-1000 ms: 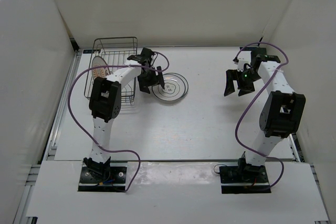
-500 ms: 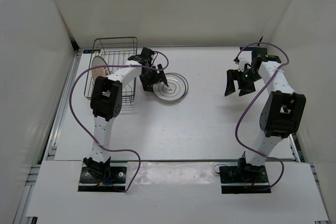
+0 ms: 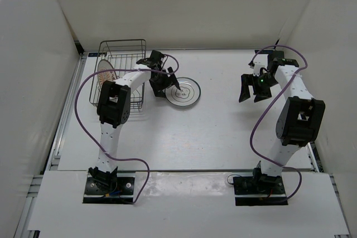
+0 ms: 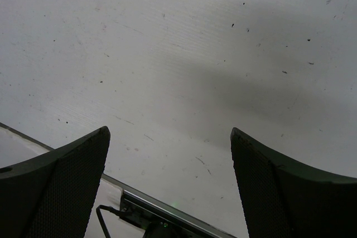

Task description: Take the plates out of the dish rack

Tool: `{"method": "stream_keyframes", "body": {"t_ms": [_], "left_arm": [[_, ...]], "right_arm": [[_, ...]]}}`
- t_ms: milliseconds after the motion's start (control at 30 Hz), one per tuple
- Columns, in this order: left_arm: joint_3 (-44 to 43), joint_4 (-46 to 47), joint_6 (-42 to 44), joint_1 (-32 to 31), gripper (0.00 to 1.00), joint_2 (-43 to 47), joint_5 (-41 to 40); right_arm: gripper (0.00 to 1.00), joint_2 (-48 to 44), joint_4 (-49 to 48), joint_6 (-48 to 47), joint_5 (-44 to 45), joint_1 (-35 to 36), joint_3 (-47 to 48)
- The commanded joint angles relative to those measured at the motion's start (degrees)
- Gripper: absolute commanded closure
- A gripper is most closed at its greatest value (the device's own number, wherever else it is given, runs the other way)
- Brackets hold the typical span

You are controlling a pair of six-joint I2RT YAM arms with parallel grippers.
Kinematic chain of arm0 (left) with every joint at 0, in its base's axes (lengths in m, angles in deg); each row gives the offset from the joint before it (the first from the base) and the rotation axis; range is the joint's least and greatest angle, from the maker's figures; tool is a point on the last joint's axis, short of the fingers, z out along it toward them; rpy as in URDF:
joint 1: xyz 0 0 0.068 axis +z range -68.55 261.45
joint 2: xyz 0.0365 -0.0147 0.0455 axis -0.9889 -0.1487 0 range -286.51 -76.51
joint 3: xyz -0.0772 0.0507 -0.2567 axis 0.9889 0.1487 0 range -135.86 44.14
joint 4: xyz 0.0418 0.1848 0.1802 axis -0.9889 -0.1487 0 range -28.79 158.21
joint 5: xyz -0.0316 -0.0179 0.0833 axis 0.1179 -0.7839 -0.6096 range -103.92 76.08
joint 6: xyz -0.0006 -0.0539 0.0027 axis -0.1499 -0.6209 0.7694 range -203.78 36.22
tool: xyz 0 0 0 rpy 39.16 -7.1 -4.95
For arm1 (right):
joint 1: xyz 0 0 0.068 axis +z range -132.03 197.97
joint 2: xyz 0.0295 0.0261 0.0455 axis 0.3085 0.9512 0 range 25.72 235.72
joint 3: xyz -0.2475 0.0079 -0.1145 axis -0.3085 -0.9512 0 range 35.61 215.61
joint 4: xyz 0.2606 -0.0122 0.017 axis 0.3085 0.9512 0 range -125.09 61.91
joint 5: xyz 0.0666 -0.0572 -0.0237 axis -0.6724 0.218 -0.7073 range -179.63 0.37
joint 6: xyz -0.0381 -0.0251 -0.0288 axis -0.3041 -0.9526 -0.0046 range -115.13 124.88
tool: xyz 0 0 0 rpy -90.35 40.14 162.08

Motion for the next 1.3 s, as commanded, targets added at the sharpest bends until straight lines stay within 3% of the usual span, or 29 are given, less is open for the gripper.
{"method": "stream_keyframes", "body": {"t_ms": [0, 167, 700, 1267], "left_arm": [[-1.50, -1.09, 0.75, -0.15, 0.08, 1.56, 0.15], [1.75, -2.06, 1.54, -0.06, 0.11, 4.29, -3.01], [0.87, -6.46, -1.61, -1.29, 0.17, 7.53, -2.93], [-4.13, -6.89, -6.90, -1.91, 0.21, 3.67, 1.55]], "right_arm": [[0.10, -1.03, 0.76, -0.88, 0.14, -0.26, -0.56], [0.10, -0.85, 0.58, -0.62, -0.21, -0.26, -0.48], [0.10, 1.08, 0.23, 0.43, -3.02, -0.26, 0.05], [0.10, 1.70, 0.15, 0.08, -2.76, -0.26, 0.40]]}}
